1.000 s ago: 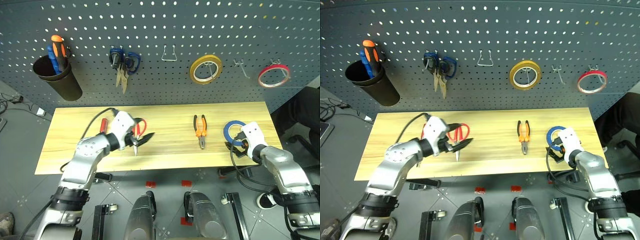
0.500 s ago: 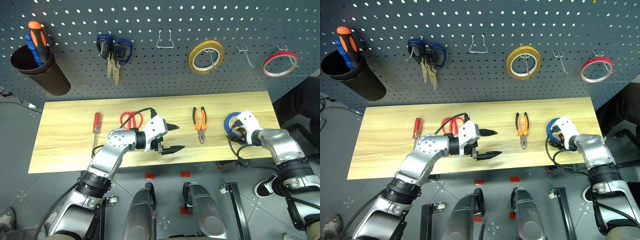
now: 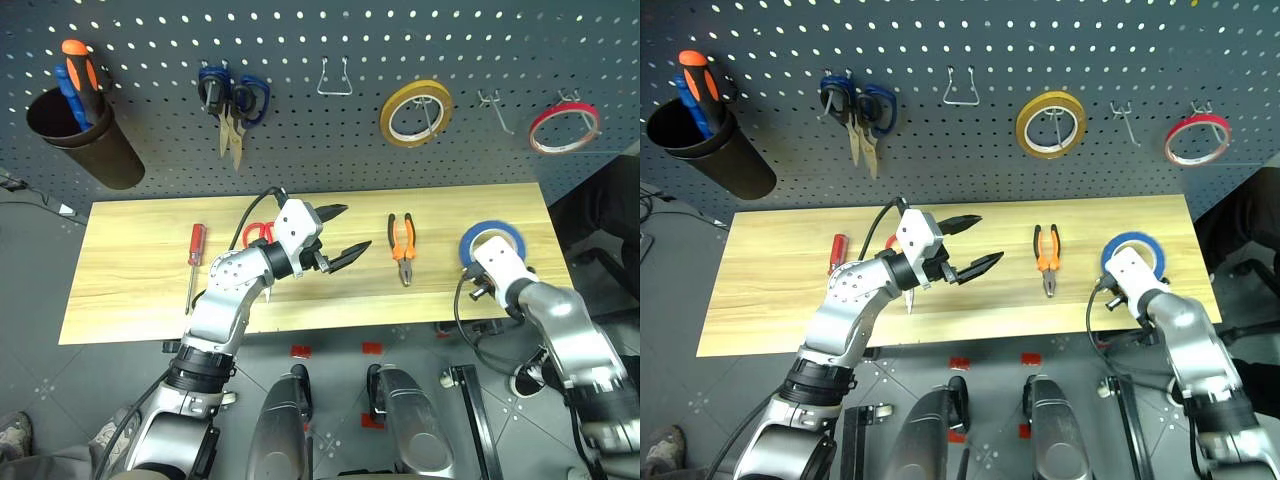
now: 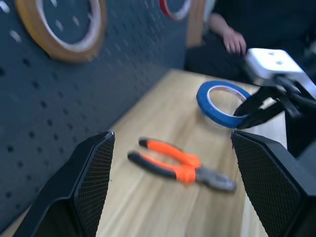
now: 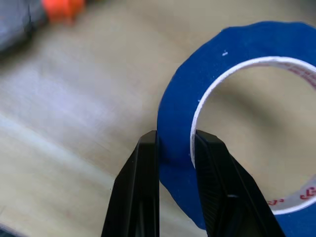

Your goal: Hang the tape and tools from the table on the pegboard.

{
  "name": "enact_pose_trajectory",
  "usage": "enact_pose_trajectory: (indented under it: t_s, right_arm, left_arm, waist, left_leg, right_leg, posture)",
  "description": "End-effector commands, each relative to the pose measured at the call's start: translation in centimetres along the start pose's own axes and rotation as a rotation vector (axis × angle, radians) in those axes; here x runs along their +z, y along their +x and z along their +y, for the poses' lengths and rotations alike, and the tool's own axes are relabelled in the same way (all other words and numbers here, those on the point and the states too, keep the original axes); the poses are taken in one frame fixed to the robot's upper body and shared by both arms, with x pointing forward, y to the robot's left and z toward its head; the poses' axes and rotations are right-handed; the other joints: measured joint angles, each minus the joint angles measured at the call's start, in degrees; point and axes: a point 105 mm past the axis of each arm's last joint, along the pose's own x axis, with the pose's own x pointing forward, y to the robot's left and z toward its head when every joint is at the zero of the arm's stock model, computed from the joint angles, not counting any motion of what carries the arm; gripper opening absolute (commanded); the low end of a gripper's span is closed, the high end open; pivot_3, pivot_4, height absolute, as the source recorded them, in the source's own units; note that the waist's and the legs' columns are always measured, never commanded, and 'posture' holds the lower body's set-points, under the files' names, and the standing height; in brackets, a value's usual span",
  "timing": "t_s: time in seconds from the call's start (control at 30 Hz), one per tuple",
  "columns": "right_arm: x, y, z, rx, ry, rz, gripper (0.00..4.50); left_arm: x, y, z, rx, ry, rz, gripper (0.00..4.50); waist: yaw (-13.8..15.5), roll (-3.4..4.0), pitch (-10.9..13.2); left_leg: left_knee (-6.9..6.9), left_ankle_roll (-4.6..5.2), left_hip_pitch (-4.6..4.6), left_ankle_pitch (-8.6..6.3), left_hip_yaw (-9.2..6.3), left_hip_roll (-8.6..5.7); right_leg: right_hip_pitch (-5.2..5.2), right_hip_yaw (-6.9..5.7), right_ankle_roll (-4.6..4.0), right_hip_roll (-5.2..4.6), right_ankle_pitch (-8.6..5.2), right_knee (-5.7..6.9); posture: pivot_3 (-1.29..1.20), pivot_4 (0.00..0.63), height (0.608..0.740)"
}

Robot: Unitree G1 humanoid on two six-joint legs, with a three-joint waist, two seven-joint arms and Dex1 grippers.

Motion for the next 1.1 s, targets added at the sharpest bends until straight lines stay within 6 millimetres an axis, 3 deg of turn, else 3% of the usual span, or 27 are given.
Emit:
enact_pose_trajectory:
  t_s: [0.03,0.1,0.2,0.33,0.57,0.77,0.97,1.1]
  right_arm:
    - [6.4,-3.3,0.4,-0.162,-0.121,-0.294,0.68]
    - [8.3,-4.5,1.1,-0.207,-0.149,-0.388,0.68]
    - [9.9,-4.9,0.5,-0.271,-0.141,-0.457,0.68]
    - [11.4,-3.6,-1.8,-0.299,-0.085,-0.536,0.68]
    - [11.7,0.6,-5.8,-0.27,-0.007,-0.539,0.68]
    - [12.0,1.6,-5.6,-0.182,0.066,-0.571,0.68]
    - [10.5,0.9,-3.4,-0.152,0.109,-0.525,2.6]
    - [7.0,-0.1,1.4,-0.081,0.273,-0.354,3.99]
  left_arm:
    - [2.8,0.4,-0.2,0.024,0.021,-0.107,3.96]
    - [3.5,0.6,-0.4,0.023,0.027,-0.129,3.96]
    - [4.4,1.0,-0.5,0.025,0.029,-0.156,3.96]
    - [5.2,1.8,0.0,0.036,0.02,-0.18,3.96]
    - [4.7,1.9,0.5,0.046,0.025,-0.164,3.96]
    - [3.7,1.2,1.3,0.079,0.027,-0.124,3.96]
    - [1.5,-0.6,2.3,0.087,0.065,-0.016,3.96]
    - [-0.8,-3.1,2.7,0.038,0.068,0.119,3.96]
  waist:
    - [-0.2,0.01,0.0]
    - [-0.2,0.01,0.0]
    - [-0.2,0.01,0.0]
    - [-0.2,0.0,0.0]
    - [-0.3,-0.04,0.0]
    - [-0.2,-0.04,0.0]
    - [-0.1,-0.03,0.0]
    - [-0.1,-0.01,-0.1]
  left_leg:
    - [-0.01,-0.01,0.02,0.0,0.01,-0.01]
    - [0.03,-0.01,0.04,0.01,0.04,-0.02]
    - [0.21,0.0,0.04,0.01,0.12,-0.01]
    - [0.44,0.04,0.04,0.02,0.24,-0.02]
    - [0.39,0.1,0.04,0.05,0.32,-0.01]
    - [0.37,0.15,0.0,0.02,0.35,0.01]
    - [0.38,0.21,0.0,-0.02,0.36,0.02]
    - [0.38,0.2,0.0,-0.02,0.34,0.04]
  right_leg:
    - [-0.01,0.03,0.03,0.01,0.01,0.01]
    - [-0.01,0.07,0.15,0.04,0.07,0.03]
    - [0.0,0.19,0.54,0.09,0.01,0.03]
    - [0.03,0.34,0.63,0.09,0.13,0.02]
    - [-0.01,0.36,0.31,0.1,0.33,0.01]
    - [-0.01,0.33,0.3,0.07,0.32,-0.03]
    - [-0.01,0.31,0.3,0.02,0.33,0.0]
    - [-0.01,0.28,0.29,-0.01,0.33,0.02]
  posture:
    - [-0.26,0.38,0.74]
    - [-0.26,0.38,0.74]
    - [-0.26,0.379,0.74]
    - [-0.26,0.375,0.74]
    - [-0.26,0.369,0.74]
    - [-0.25,0.364,0.74]
    - [-0.25,0.366,0.74]
    - [-0.24,0.365,0.74]
